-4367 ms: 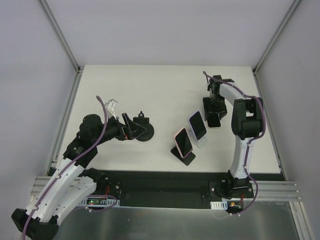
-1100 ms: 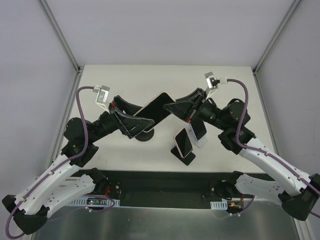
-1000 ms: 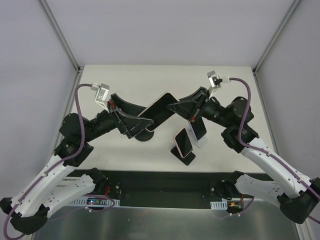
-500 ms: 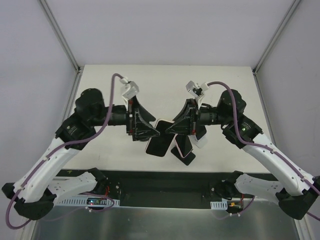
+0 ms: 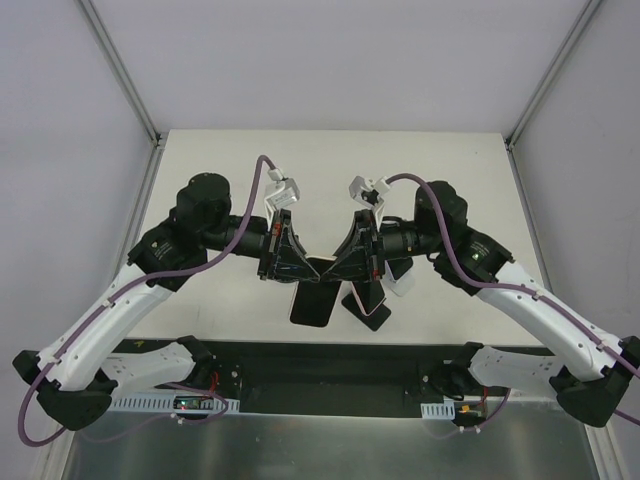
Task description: Place the phone on the phone stand
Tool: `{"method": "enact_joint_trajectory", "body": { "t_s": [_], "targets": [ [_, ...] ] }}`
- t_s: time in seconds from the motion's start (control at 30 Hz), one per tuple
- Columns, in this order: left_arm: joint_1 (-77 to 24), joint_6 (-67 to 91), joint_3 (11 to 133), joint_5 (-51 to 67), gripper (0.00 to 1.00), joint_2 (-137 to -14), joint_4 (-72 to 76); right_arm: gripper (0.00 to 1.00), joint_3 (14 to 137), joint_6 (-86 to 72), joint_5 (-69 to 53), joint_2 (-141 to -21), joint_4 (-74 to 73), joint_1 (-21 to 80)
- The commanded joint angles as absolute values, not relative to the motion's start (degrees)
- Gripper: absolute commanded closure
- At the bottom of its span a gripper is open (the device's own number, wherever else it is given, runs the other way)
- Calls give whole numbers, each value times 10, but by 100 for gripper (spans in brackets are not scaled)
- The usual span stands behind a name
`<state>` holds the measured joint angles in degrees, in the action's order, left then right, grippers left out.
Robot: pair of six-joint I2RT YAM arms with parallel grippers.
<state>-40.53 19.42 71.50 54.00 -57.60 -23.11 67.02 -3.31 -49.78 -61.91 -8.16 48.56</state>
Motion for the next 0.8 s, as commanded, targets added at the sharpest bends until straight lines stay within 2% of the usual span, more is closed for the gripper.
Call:
{"method": "enact_joint_trajectory", "body": {
  "t_s": [0.0,0.03,0.1,0.13,0.23,0.33,0.4,0.47,0.53,0.6,0.63,0.7,0.73,0.77],
  "targets": [
    [-409,180,715,513,100,-545,-206,89,713,-4,-512,-617,-64,495],
    [-408,177,715,495,100,-536,-205,68,712,-4,-508,-618,-76,495],
    [-408,173,715,439,100,-512,-202,52,706,12,-502,-615,-83,495],
    [-408,171,715,424,100,-504,-200,41,701,12,-497,-613,-83,497],
    [-408,179,710,377,100,-473,-183,29,673,2,-478,-608,-63,510],
    [-408,202,701,370,100,-457,-150,28,647,-38,-461,-615,-11,531],
    [-408,221,692,388,100,-456,-122,31,639,-51,-448,-621,-3,542],
    [-408,235,685,396,100,-458,-111,43,634,-76,-435,-630,41,546],
    [-408,247,681,408,100,-459,-100,62,624,-92,-431,-633,81,547],
    [-408,257,679,417,100,-462,-97,72,621,-102,-428,-633,95,548],
    [-408,260,679,428,100,-464,-97,85,619,-104,-423,-632,101,548],
    [-409,265,679,445,100,-471,-98,99,620,-99,-424,-630,102,548],
    [-408,265,679,457,100,-475,-98,99,618,-98,-426,-625,103,548],
    [-408,265,678,486,93,-483,-99,99,617,-96,-430,-624,103,548]
  ]
}}
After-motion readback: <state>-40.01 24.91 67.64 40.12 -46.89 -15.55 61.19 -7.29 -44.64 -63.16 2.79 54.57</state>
